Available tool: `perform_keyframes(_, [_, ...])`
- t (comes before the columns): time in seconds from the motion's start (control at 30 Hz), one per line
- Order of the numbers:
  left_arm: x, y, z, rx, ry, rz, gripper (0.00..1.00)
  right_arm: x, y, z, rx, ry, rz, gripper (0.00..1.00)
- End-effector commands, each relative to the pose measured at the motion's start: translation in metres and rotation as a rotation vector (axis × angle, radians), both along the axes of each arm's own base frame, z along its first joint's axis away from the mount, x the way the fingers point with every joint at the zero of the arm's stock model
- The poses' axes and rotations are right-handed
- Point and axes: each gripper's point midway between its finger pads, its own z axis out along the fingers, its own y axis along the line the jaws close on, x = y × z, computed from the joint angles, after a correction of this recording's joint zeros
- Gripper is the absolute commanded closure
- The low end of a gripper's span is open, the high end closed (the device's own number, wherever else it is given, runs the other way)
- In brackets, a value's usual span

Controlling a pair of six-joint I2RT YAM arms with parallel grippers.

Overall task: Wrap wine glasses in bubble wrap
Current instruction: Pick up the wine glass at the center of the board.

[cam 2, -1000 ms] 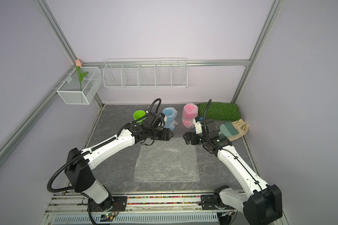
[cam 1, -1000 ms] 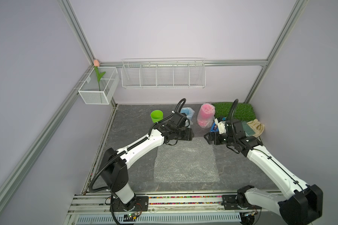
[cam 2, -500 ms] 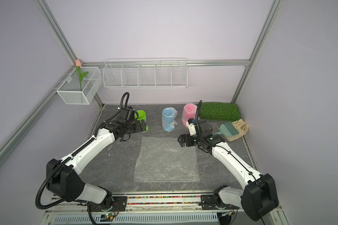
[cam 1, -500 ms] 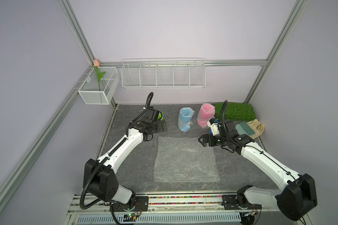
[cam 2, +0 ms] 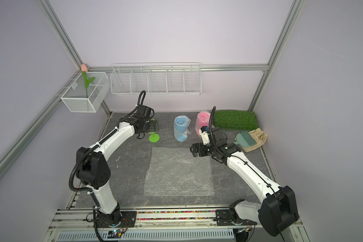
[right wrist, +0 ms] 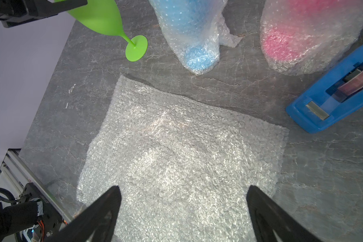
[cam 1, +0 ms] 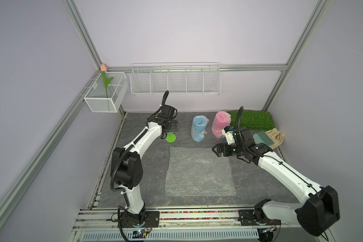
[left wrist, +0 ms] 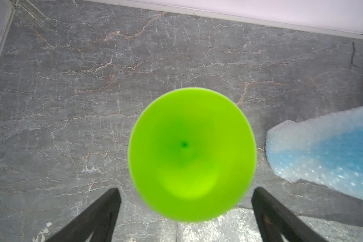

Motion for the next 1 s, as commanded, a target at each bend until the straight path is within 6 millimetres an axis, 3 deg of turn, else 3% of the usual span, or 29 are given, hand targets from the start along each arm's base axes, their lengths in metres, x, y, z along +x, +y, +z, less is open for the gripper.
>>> perform_keyframes(0.0, [0.011, 0.003, -0.001, 0.030, 0.010, 0.001, 0.01, 0.000, -0.001, 0.007, -0.018, -0.017, 0.003, 0.04])
perform_keyframes(0.33, [0.035, 0.000, -0.019, 0.018, 0.041, -0.003, 0.00, -0.001, -0.004, 0.009, -0.034, -0.023, -0.003, 0.04])
perform_keyframes(0.6, [0.035, -0.006, -0.016, -0.010, 0.048, -0.035, 0.22, -0.003, -0.008, 0.010, -0.045, -0.023, -0.009, 0.03])
perform_keyframes(0.8, [0.023, -0.005, 0.000, -0.011, 0.060, -0.059, 0.23, -0.005, -0.011, 0.014, -0.052, -0.037, -0.015, 0.03])
perform_keyframes(0.97, [-0.006, -0.007, 0.027, -0.035, 0.093, -0.113, 0.23, -0.006, -0.013, 0.013, -0.063, -0.041, -0.014, 0.04])
